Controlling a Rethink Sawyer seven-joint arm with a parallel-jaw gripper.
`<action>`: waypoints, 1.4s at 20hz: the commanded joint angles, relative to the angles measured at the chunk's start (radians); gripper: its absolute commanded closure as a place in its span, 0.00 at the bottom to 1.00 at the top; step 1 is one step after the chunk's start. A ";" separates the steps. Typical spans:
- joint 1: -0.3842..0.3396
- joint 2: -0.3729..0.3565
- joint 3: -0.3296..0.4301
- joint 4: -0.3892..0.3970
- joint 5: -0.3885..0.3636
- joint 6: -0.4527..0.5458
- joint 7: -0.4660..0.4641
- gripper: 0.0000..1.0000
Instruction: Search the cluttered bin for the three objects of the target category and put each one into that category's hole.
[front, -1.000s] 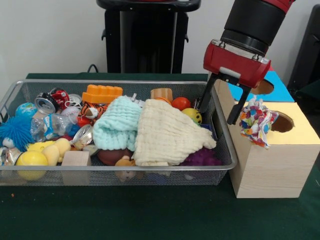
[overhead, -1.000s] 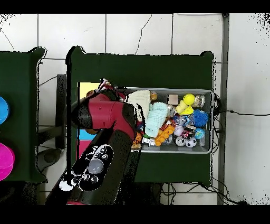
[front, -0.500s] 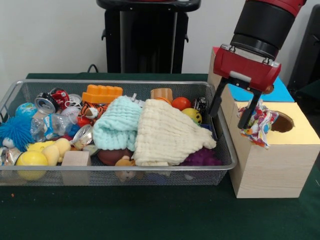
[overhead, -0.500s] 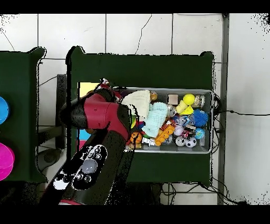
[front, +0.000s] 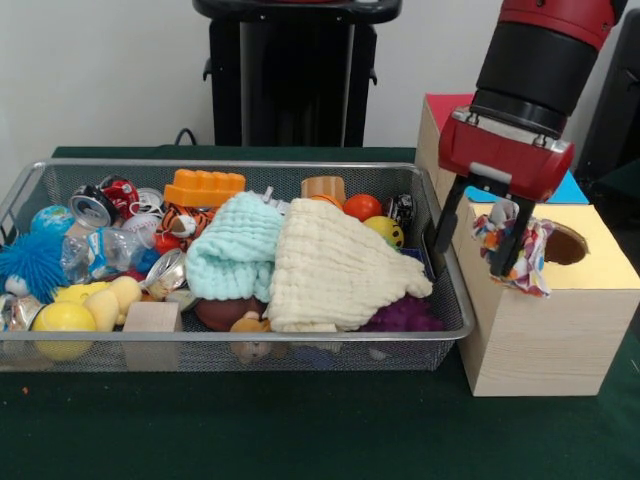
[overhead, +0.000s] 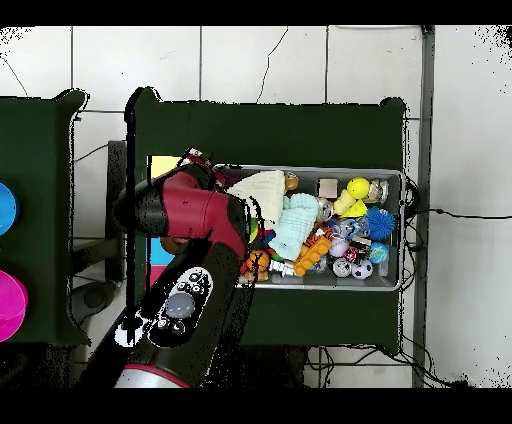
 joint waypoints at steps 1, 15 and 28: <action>-0.066 0.037 0.189 0.036 0.077 0.170 0.165 0.00; -0.054 0.008 0.182 0.007 0.074 0.427 0.178 0.00; -0.084 -0.074 0.217 0.032 0.086 0.361 0.147 0.00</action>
